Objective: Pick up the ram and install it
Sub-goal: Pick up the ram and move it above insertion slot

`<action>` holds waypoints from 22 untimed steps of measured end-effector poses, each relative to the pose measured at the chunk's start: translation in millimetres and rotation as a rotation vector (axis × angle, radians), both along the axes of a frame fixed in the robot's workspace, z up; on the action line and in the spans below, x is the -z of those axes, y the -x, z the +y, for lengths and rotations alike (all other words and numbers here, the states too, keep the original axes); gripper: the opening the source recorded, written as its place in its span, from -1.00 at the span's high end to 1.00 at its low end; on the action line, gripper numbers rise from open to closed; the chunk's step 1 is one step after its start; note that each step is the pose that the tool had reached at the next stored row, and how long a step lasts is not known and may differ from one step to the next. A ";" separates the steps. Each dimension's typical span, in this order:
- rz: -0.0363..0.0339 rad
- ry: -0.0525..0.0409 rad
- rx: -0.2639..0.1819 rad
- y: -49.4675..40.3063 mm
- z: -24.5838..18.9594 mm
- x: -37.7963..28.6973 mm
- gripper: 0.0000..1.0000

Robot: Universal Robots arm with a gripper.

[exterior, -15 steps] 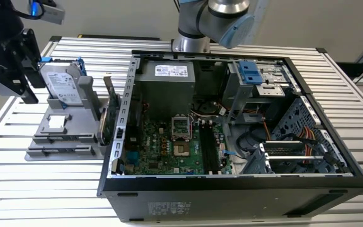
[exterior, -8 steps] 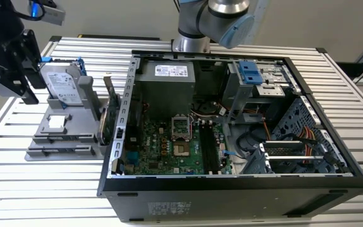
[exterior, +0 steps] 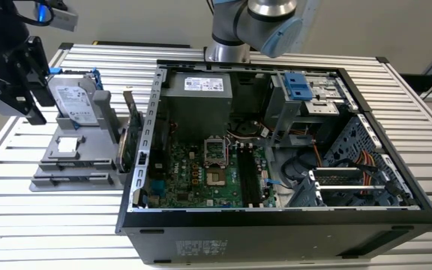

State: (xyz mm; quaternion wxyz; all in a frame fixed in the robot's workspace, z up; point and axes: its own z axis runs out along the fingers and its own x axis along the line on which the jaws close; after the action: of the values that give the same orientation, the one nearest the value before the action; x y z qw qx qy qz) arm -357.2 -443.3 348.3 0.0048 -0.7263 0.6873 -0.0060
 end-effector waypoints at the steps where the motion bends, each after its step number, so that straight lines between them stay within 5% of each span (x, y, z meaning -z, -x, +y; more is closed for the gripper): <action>1: 0.0000 0.0001 0.000 0.0 0.0 0.2 -1.00; 22: 0.0001 0.0027 0.000 0.2 0.0 4.7 -1.00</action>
State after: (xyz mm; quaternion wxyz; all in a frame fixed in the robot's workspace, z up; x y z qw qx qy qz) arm -357.4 -443.3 343.6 0.0038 -0.7263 0.6873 -0.0069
